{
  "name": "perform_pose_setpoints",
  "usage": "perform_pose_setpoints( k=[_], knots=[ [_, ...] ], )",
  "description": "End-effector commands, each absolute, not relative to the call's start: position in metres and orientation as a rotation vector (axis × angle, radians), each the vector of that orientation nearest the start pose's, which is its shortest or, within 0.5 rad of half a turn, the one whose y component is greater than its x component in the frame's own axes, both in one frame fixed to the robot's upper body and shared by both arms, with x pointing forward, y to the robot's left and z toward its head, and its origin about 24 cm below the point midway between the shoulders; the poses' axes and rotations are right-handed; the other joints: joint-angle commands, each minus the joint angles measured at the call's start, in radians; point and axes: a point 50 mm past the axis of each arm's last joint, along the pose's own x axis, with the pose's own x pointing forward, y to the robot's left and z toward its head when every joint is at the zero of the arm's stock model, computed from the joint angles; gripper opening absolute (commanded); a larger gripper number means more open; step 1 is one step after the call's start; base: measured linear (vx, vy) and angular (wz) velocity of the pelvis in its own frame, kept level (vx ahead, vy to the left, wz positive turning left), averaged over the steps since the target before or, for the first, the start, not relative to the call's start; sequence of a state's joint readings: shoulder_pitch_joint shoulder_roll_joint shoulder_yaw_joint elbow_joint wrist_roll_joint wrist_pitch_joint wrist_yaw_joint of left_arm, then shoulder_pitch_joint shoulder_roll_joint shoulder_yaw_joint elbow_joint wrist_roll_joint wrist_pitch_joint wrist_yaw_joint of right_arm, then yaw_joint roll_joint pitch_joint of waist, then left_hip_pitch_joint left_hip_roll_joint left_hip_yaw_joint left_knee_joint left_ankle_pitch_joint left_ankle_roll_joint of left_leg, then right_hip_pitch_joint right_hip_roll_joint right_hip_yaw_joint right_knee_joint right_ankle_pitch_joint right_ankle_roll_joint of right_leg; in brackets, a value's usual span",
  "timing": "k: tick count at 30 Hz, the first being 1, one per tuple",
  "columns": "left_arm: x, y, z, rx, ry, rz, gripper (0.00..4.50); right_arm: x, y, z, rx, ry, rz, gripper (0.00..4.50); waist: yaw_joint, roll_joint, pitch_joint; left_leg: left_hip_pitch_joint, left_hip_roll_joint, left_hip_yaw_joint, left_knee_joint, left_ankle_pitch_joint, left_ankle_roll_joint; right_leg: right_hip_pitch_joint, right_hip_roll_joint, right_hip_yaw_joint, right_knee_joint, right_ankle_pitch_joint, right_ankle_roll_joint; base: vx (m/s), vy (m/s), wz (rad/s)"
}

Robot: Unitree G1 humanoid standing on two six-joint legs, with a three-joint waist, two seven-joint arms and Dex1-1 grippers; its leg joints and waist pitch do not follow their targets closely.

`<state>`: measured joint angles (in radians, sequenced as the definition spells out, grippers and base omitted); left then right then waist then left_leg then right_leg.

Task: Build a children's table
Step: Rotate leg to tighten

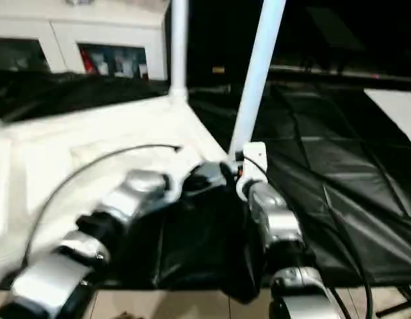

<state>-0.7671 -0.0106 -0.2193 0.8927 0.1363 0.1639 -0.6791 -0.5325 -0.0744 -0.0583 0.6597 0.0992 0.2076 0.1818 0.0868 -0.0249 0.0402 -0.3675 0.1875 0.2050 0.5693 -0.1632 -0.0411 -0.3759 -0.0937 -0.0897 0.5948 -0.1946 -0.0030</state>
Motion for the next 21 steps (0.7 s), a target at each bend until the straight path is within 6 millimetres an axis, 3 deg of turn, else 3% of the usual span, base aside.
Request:
perform_pose_setpoints(
  k=[1, 3, 7, 9, 12, 14, 17, 21],
  knots=[
    [0.334, 0.025, 0.031, 0.303, 0.434, -1.021, 0.00, 0.334, -0.118, 0.008, 0.025, 0.423, 0.273, 2.75, -0.002, -0.009, -0.047, 0.018, 0.052, -0.033, -0.072, -0.307, -0.006, 0.018, -0.078, 0.056, -0.095, -0.346, -0.143, 0.000, 0.000, 0.00],
    [0.335, 0.028, 0.032, 0.313, 0.427, -1.028, 0.00, 0.337, -0.118, 0.012, 0.019, 0.385, 0.287, 3.31, -0.002, -0.009, -0.047, 0.019, 0.052, -0.033, -0.072, -0.311, -0.004, 0.019, -0.079, 0.056, -0.098, -0.359, -0.138, 0.000, 0.000, 0.00],
    [0.337, 0.036, 0.035, 0.335, 0.404, -1.058, 0.00, 0.342, -0.121, 0.023, 0.011, 0.315, 0.329, 3.66, -0.002, -0.005, -0.047, 0.019, 0.053, -0.034, -0.074, -0.324, -0.003, 0.018, -0.079, 0.055, -0.100, -0.374, -0.135, 0.000, 0.000, 0.00],
    [0.338, 0.041, 0.036, 0.337, 0.409, -1.070, 0.00, 0.344, -0.124, 0.030, -0.008, 0.279, 0.369, 3.87, -0.002, -0.005, -0.049, 0.016, 0.053, -0.034, -0.073, -0.309, 0.000, 0.022, -0.077, 0.055, -0.095, -0.336, -0.143, 0.000, 0.000, 0.00],
    [0.339, 0.058, 0.039, 0.344, 0.426, -1.128, 0.00, 0.338, -0.137, 0.043, -0.074, 0.232, 0.559, 3.93, 0.000, -0.006, -0.050, 0.013, 0.051, -0.031, -0.070, -0.295, 0.014, 0.026, -0.077, 0.055, -0.092, -0.314, -0.151, 0.000, 0.000, 0.00],
    [0.339, 0.062, 0.040, 0.349, 0.428, -1.150, 0.00, 0.335, -0.141, 0.045, -0.094, 0.232, 0.598, 3.93, 0.007, -0.007, -0.050, 0.011, 0.052, -0.029, -0.067, -0.262, 0.035, 0.029, -0.075, 0.056, -0.089, -0.270, -0.153, 0.000, 0.000, 0.00],
    [0.336, 0.080, 0.042, 0.355, 0.461, -1.254, 0.00, 0.322, -0.162, 0.051, -0.135, 0.246, 0.752, 3.93, 0.006, -0.004, -0.052, 0.011, 0.056, -0.028, -0.066, -0.228, 0.052, 0.029, -0.075, 0.055, -0.079, -0.209, -0.188, 0.000, 0.000, 0.00],
    [0.330, 0.091, 0.044, 0.350, 0.506, -1.354, 0.00, 0.313, -0.173, 0.054, -0.167, 0.273, 0.853, 3.93, 0.006, -0.004, -0.055, 0.009, 0.059, -0.028, -0.062, -0.196, 0.062, 0.033, -0.072, 0.053, -0.063, -0.109, -0.230, 0.000, 0.000, 0.00]
  ],
)
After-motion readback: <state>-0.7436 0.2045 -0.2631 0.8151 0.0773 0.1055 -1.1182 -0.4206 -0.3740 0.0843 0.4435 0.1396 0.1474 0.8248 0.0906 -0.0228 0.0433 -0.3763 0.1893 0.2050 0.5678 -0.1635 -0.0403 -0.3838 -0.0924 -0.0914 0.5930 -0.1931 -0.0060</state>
